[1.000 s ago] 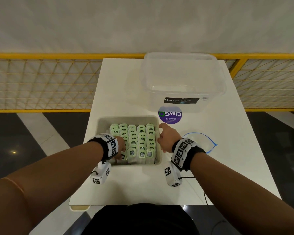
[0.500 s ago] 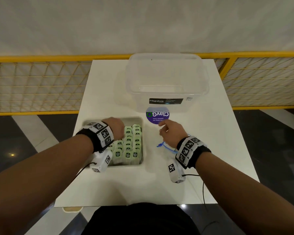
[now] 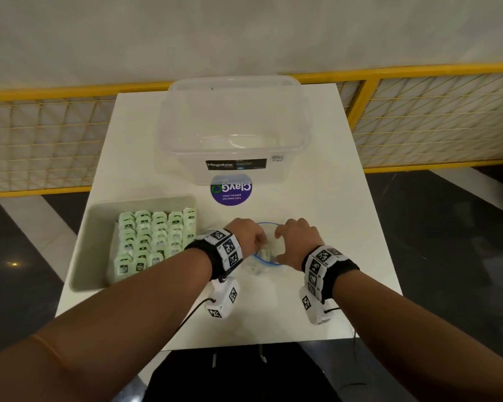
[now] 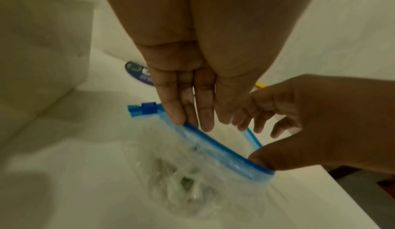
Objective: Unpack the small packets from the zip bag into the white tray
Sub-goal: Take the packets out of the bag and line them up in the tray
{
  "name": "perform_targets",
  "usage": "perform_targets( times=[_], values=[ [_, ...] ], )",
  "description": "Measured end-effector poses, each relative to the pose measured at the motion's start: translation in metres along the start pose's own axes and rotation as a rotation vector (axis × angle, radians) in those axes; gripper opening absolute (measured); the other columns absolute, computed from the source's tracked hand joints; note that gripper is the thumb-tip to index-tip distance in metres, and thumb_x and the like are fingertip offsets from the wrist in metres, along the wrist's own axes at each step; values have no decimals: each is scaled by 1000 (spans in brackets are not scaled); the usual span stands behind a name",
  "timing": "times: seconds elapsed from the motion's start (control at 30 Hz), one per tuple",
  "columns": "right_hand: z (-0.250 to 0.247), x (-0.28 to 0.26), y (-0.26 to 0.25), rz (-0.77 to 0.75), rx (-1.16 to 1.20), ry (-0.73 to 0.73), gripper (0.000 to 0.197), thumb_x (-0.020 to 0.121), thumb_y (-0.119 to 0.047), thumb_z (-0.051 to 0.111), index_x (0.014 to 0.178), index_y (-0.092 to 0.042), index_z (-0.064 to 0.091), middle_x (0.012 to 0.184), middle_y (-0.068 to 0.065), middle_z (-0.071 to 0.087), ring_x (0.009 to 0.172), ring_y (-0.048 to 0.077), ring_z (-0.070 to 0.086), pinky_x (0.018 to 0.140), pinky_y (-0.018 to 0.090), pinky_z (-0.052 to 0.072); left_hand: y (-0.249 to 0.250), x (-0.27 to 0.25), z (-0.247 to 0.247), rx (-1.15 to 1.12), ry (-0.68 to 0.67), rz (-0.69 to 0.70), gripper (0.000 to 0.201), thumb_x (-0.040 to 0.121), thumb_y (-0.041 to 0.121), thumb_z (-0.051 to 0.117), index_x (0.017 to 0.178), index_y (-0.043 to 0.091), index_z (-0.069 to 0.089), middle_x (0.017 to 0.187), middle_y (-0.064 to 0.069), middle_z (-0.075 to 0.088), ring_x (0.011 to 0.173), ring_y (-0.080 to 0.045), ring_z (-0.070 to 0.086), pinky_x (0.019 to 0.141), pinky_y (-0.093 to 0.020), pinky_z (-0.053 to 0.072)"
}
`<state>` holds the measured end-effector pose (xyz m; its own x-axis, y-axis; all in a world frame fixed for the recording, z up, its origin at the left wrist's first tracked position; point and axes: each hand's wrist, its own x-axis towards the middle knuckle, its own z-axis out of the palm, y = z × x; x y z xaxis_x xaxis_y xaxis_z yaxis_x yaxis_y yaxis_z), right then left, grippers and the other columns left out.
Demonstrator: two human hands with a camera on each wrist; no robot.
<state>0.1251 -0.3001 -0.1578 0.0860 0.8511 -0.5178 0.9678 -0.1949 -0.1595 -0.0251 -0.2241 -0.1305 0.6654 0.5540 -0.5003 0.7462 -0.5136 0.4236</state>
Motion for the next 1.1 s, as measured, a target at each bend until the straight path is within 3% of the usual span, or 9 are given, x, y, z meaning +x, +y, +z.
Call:
perform_targets(
  times=[0.1, 0.2, 0.27, 0.37, 0.5, 0.63, 0.77, 0.93, 1.1],
  values=[
    [17, -1, 4, -25, 57, -9, 73, 69, -55, 72, 129, -22, 48, 126, 3, 48, 117, 27, 42, 93, 41, 44, -5, 10, 24, 87, -67, -82, 29, 84, 25, 65, 112, 19, 70, 112, -3, 69, 104, -25, 63, 91, -28, 48],
    [33, -2, 6, -58, 32, -17, 78, 66, -57, 72, 127, -16, 46, 125, 6, 45, 115, 28, 42, 92, 40, 45, -8, 12, 39, 136, -87, -109, 27, 82, 33, 66, 104, 19, 68, 104, -3, 69, 97, -26, 63, 80, -27, 47],
    [39, -1, 7, -78, 31, -2, 81, 64, -59, 73, 127, -14, 45, 125, 6, 43, 115, 28, 42, 92, 40, 45, -8, 11, 47, 132, -68, -110, 28, 80, 34, 67, 102, 16, 67, 100, -6, 68, 95, -28, 63, 81, -30, 49],
    [43, 1, 10, -110, 17, 30, 85, 63, -62, 71, 128, -14, 44, 127, 6, 42, 116, 27, 41, 94, 39, 44, -10, 10, 57, 105, -44, -98, 36, 80, 32, 68, 113, 19, 64, 107, -9, 61, 98, -29, 61, 83, -31, 48],
    [44, 3, 14, -161, -11, 58, 87, 63, -62, 69, 130, -15, 41, 134, 6, 37, 119, 27, 39, 95, 39, 42, -6, 11, 63, 22, -69, -77, 46, 82, 31, 66, 127, 29, 57, 121, -4, 46, 103, -25, 56, 90, -29, 44],
    [42, 3, 21, -213, 8, 51, 91, 67, -55, 71, 139, -16, 33, 146, 5, 31, 127, 28, 35, 102, 40, 39, 4, 18, 59, 86, -72, -115, 39, 90, 30, 58, 129, 25, 57, 123, -6, 51, 109, -25, 55, 96, -34, 44],
    [36, 2, 25, -242, 56, 62, 87, 71, -50, 70, 143, -20, 33, 147, -1, 38, 130, 25, 32, 104, 38, 36, 6, 22, 60, 132, -91, -155, 21, 87, 23, 56, 104, 24, 69, 108, -3, 66, 93, -23, 60, 80, -27, 44],
    [27, -3, 30, -260, 111, 118, 66, 77, -42, 69, 136, -26, 45, 137, -5, 49, 127, 23, 35, 102, 37, 35, -2, 11, 44, -95, 162, -146, 10, 83, 17, 65, 87, 23, 72, 93, 2, 71, 87, -17, 64, 80, -24, 47],
    [17, -6, 32, -253, 242, 196, 50, 87, -44, 63, 132, -25, 54, 126, -1, 60, 119, 22, 43, 100, 38, 37, -2, 7, 31, -392, 358, -171, 6, 86, 27, 68, 80, 29, 66, 82, 12, 68, 62, -4, 60, 68, -18, 43]
  ],
)
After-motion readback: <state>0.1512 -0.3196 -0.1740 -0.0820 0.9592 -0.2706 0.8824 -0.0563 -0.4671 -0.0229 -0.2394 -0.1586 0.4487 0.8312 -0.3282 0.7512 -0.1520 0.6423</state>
